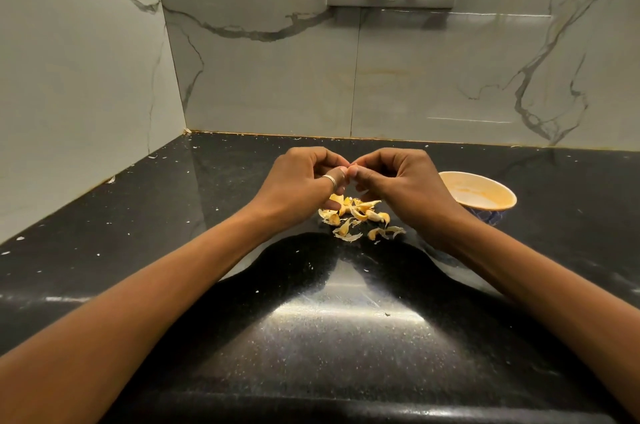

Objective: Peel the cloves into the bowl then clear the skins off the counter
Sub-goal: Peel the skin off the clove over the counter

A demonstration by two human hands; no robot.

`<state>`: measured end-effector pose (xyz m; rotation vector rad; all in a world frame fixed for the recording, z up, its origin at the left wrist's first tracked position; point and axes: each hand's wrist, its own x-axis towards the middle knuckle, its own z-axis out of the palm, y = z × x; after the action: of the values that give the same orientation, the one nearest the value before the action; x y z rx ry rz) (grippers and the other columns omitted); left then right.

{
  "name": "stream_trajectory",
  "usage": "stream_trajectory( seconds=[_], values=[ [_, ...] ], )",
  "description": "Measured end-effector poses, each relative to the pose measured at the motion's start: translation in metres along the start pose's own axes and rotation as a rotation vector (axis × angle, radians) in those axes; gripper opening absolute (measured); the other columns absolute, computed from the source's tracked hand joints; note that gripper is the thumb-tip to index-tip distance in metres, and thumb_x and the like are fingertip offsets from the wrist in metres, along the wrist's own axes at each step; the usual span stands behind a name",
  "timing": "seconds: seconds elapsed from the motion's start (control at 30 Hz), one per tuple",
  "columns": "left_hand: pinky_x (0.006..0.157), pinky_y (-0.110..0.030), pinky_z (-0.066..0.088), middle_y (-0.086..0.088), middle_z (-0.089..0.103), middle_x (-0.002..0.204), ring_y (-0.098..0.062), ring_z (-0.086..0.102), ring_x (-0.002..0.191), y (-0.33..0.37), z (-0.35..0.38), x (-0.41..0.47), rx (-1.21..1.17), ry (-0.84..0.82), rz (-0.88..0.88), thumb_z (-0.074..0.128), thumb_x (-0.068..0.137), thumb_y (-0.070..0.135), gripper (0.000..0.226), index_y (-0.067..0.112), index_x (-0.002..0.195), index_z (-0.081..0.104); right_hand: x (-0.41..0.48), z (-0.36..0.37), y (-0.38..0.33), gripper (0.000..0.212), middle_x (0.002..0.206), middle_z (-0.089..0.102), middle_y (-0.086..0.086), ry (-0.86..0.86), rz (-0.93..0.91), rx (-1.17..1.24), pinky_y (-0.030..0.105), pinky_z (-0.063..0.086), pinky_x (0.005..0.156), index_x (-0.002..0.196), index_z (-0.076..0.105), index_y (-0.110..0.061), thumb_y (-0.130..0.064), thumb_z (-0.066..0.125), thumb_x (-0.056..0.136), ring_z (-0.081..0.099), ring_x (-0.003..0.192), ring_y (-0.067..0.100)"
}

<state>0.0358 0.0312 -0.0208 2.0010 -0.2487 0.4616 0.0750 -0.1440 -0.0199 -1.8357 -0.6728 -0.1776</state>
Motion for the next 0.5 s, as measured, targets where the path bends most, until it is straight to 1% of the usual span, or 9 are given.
stream_trajectory(
  seconds=[0.1, 0.17, 0.23, 0.27, 0.3, 0.33, 0.37, 0.43, 0.5],
  values=[
    [0.058, -0.026, 0.061, -0.003, 0.073, 0.081, -0.010, 0.072, 0.067, -0.0023, -0.0007, -0.0009, 0.189, 0.071, 0.161, 0.070, 0.094, 0.016, 0.015, 0.006, 0.104, 0.074, 0.0000, -0.0003, -0.0001, 0.015, 0.084, 0.075, 0.005, 0.004, 0.014, -0.003, 0.023, 0.058, 0.067, 0.101, 0.073, -0.009, -0.020, 0.070, 0.092, 0.073, 0.075, 0.014],
    [0.058, -0.021, 0.059, 0.004, 0.072, 0.077, -0.004, 0.069, 0.062, -0.0037, -0.0007, -0.0008, 0.276, 0.101, 0.271, 0.071, 0.093, 0.021, 0.017, 0.007, 0.102, 0.076, -0.0003, 0.0010, -0.0006, 0.015, 0.085, 0.075, 0.008, 0.001, 0.033, 0.020, 0.023, 0.058, 0.066, 0.101, 0.072, -0.007, -0.020, 0.070, 0.092, 0.074, 0.075, 0.016],
    [0.059, -0.009, 0.050, 0.010, 0.069, 0.075, 0.004, 0.064, 0.061, -0.0052, 0.0000, -0.0007, 0.381, 0.109, 0.368, 0.070, 0.093, 0.024, 0.018, 0.009, 0.101, 0.077, -0.0012, 0.0018, -0.0007, 0.015, 0.087, 0.075, 0.012, -0.005, 0.063, 0.077, 0.024, 0.058, 0.066, 0.100, 0.071, -0.005, -0.018, 0.069, 0.092, 0.073, 0.075, 0.018],
    [0.060, -0.006, 0.045, 0.010, 0.068, 0.076, 0.005, 0.061, 0.060, -0.0062, 0.0004, -0.0003, 0.422, 0.111, 0.400, 0.070, 0.094, 0.024, 0.018, 0.010, 0.100, 0.077, -0.0012, 0.0016, -0.0003, 0.015, 0.088, 0.075, 0.014, -0.009, 0.084, 0.122, 0.025, 0.058, 0.067, 0.099, 0.071, -0.003, -0.016, 0.069, 0.093, 0.072, 0.074, 0.018],
    [0.060, -0.006, 0.043, 0.008, 0.069, 0.077, 0.004, 0.059, 0.060, -0.0074, 0.0007, 0.0001, 0.452, 0.111, 0.423, 0.068, 0.094, 0.024, 0.017, 0.010, 0.100, 0.076, -0.0014, 0.0013, 0.0000, 0.015, 0.089, 0.075, 0.017, -0.014, 0.105, 0.167, 0.027, 0.059, 0.068, 0.099, 0.071, -0.002, -0.016, 0.069, 0.093, 0.071, 0.074, 0.019],
    [0.061, -0.010, 0.044, 0.004, 0.071, 0.078, 0.000, 0.059, 0.061, -0.0083, 0.0009, 0.0003, 0.481, 0.110, 0.447, 0.066, 0.095, 0.024, 0.018, 0.009, 0.101, 0.076, -0.0013, 0.0010, 0.0004, 0.017, 0.090, 0.074, 0.021, -0.020, 0.125, 0.207, 0.028, 0.060, 0.069, 0.099, 0.071, 0.000, -0.015, 0.069, 0.093, 0.070, 0.073, 0.020],
    [0.061, -0.018, 0.048, 0.000, 0.072, 0.080, -0.003, 0.058, 0.062, -0.0089, 0.0015, 0.0003, 0.517, 0.110, 0.475, 0.063, 0.096, 0.024, 0.021, 0.009, 0.101, 0.075, -0.0015, 0.0012, 0.0005, 0.018, 0.090, 0.073, 0.023, -0.025, 0.143, 0.244, 0.028, 0.060, 0.070, 0.099, 0.070, 0.002, -0.015, 0.069, 0.093, 0.069, 0.072, 0.020],
    [0.061, -0.033, 0.052, -0.004, 0.070, 0.080, -0.016, 0.060, 0.064, -0.0093, 0.0033, -0.0008, 0.618, 0.121, 0.527, 0.055, 0.096, 0.026, 0.026, 0.008, 0.099, 0.072, -0.0013, 0.0015, 0.0002, 0.019, 0.088, 0.072, 0.024, -0.026, 0.173, 0.314, 0.027, 0.060, 0.069, 0.098, 0.069, 0.005, -0.013, 0.069, 0.092, 0.067, 0.070, 0.020],
    [0.060, -0.038, 0.053, -0.008, 0.069, 0.081, -0.023, 0.062, 0.065, -0.0077, 0.0040, -0.0025, 0.698, 0.133, 0.564, 0.047, 0.098, 0.029, 0.032, 0.007, 0.098, 0.070, -0.0007, 0.0015, -0.0005, 0.017, 0.083, 0.071, 0.020, -0.024, 0.197, 0.367, 0.026, 0.058, 0.069, 0.096, 0.069, 0.006, -0.011, 0.068, 0.093, 0.066, 0.069, 0.020]
  ],
)
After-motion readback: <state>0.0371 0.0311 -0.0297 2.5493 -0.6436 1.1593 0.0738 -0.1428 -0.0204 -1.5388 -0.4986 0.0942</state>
